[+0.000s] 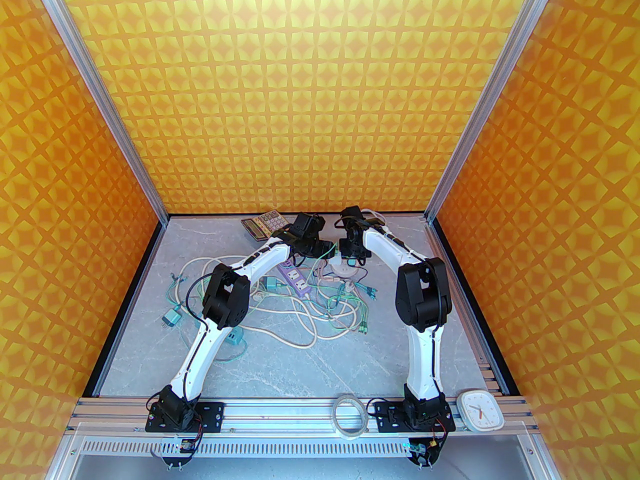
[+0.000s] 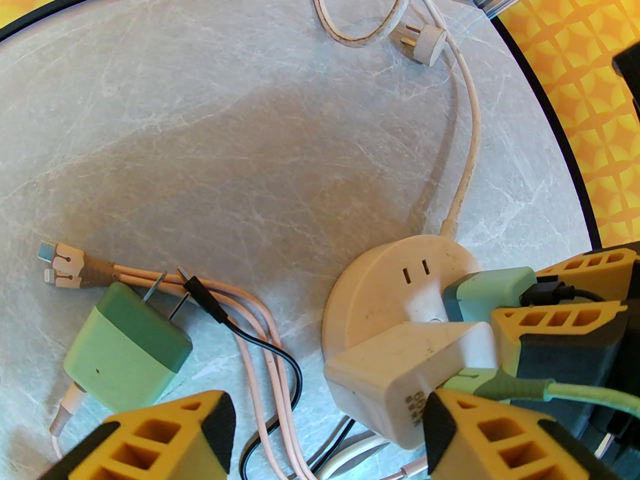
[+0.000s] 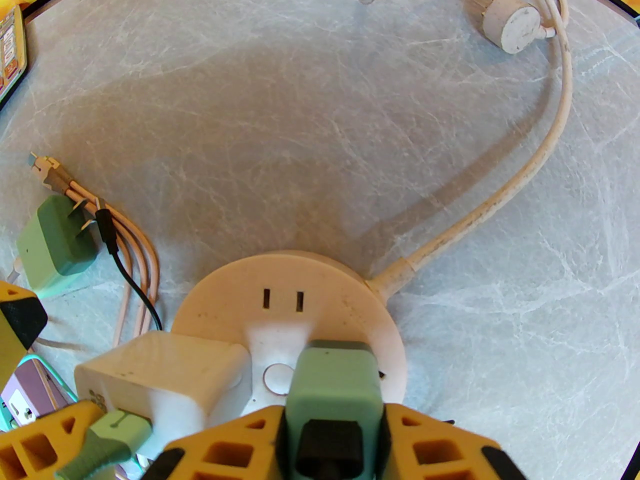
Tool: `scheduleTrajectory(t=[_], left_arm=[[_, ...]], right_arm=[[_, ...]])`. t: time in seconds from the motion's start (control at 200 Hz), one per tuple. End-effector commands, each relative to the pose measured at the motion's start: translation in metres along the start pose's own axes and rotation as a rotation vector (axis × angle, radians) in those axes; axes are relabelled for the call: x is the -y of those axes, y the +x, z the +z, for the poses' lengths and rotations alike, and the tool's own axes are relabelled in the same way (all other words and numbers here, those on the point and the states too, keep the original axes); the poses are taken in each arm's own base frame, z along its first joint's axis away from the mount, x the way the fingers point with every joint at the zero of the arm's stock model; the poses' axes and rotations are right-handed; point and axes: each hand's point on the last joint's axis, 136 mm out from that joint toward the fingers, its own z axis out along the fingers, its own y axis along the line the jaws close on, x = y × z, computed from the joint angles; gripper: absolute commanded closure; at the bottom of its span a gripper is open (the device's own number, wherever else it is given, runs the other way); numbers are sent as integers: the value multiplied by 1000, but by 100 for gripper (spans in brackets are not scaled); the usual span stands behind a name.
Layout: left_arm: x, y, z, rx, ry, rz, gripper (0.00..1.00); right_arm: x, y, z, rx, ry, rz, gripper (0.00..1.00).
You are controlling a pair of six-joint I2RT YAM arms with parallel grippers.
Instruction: Pull the plug off the socket
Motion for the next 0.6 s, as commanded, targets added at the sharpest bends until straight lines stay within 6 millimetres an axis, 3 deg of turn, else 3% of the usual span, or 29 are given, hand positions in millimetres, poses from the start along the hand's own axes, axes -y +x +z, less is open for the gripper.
scheduleTrajectory(t=[0.0,0.145,0.225,0.34,0.495,0.595], left_arm=[[-22,72,39,-196,-83,2,34],[-22,74,38,-201,-85,7,34],[-22,73,38,-199,-85,8,34],[-21,72,38,-196,-83,4,34],[-19,72,39,-195,-82,9,35],[-19,70,35,-196,-92,15,34]], right_arm=[[-30,-2,-17,34,-68,-64,68],[7,-6,-15,33,-93,65,68],[18,-5,-14,30,-113,109,68],[4,-1,-10,11,-146,97,68],[-39,5,-13,0,-121,-32,68],[-38,4,-11,9,-105,-25,68]])
